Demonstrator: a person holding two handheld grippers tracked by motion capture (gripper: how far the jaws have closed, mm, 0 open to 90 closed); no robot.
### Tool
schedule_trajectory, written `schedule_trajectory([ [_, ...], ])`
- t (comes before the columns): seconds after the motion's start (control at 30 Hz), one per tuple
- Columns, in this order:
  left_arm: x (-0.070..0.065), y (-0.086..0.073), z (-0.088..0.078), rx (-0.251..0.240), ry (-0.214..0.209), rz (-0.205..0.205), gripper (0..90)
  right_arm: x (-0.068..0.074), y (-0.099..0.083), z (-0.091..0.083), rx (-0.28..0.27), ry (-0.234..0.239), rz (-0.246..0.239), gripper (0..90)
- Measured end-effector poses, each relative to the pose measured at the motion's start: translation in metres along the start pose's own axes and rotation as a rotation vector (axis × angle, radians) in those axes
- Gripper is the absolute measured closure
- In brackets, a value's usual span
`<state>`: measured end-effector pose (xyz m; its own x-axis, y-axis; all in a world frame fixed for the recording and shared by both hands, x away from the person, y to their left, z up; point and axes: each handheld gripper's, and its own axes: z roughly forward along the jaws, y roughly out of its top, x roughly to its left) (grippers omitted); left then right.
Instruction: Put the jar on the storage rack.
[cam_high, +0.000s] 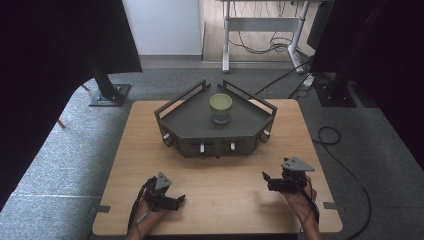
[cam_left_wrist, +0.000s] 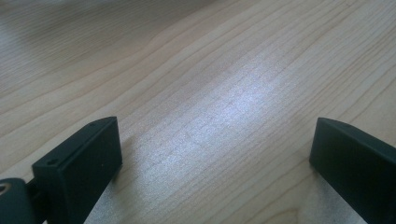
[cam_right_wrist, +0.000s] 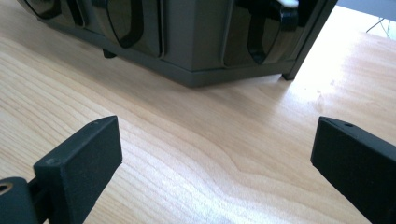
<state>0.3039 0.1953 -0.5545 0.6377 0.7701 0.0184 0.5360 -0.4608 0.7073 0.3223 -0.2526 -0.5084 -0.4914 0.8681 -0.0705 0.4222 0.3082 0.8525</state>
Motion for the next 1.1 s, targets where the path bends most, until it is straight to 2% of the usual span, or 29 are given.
schedule_trajectory([
  [0.57, 0.000, 0.000, 0.000, 0.000, 0.000, 0.000, 2.0, 0.000, -0.026, 0.002, 0.041, -0.008, 0.021, 1.6],
  [1.1, 0.000, 0.000, 0.000, 0.000, 0.000, 0.000, 2.1, 0.002, -0.042, 0.005, 0.098, -0.011, 0.036, 1.8],
])
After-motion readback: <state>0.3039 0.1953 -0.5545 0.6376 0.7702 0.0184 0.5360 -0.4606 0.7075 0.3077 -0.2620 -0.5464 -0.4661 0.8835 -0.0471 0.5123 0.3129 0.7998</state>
